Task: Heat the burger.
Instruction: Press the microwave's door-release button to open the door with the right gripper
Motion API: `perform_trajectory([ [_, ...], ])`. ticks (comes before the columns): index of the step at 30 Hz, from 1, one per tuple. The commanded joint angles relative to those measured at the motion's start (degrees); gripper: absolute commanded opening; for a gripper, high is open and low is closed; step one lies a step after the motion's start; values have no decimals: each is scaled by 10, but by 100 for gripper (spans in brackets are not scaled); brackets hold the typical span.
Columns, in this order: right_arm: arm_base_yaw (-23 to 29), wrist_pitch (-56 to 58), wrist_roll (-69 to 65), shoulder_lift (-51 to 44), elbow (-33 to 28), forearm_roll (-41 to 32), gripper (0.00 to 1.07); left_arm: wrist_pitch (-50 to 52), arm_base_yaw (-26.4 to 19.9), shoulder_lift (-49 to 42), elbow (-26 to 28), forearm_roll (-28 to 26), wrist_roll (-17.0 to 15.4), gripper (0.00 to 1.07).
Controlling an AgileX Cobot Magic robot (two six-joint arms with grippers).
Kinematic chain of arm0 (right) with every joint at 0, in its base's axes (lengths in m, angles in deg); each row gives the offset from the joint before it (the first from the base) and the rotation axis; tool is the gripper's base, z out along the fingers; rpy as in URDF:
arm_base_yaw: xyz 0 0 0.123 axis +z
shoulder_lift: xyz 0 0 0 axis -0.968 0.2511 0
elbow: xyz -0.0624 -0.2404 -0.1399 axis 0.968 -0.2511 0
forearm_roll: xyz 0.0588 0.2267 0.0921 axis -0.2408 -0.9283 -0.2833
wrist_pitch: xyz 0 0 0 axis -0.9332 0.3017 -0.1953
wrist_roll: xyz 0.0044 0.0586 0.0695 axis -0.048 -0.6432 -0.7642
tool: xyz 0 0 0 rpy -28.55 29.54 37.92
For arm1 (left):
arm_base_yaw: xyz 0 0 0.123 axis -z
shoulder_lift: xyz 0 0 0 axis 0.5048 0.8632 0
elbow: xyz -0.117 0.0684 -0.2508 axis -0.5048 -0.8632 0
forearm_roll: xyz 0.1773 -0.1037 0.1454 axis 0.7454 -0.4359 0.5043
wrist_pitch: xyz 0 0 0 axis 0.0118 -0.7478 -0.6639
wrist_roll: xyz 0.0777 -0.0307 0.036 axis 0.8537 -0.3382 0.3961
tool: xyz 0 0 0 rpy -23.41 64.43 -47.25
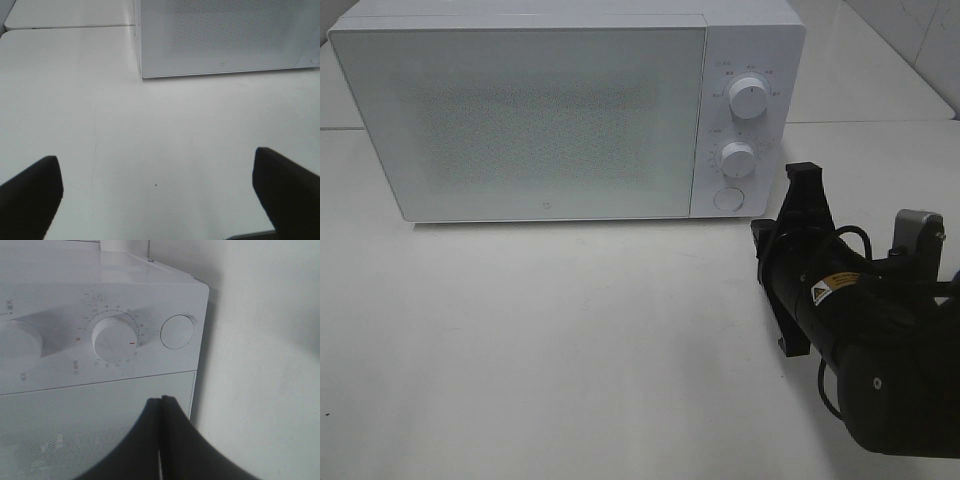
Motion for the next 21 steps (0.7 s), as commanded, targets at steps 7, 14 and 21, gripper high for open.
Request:
perform_trajectory([
  [7, 1, 2, -47, 36, 5, 13, 0, 6, -1, -14, -2, -2, -1, 98],
  [14, -14, 3, -70, 47, 20, 40, 0, 6, -1, -14, -2, -2, -1, 98],
  [21, -74, 65, -67, 54, 59, 117, 0, 6, -1, -14, -2, -1, -1, 98],
])
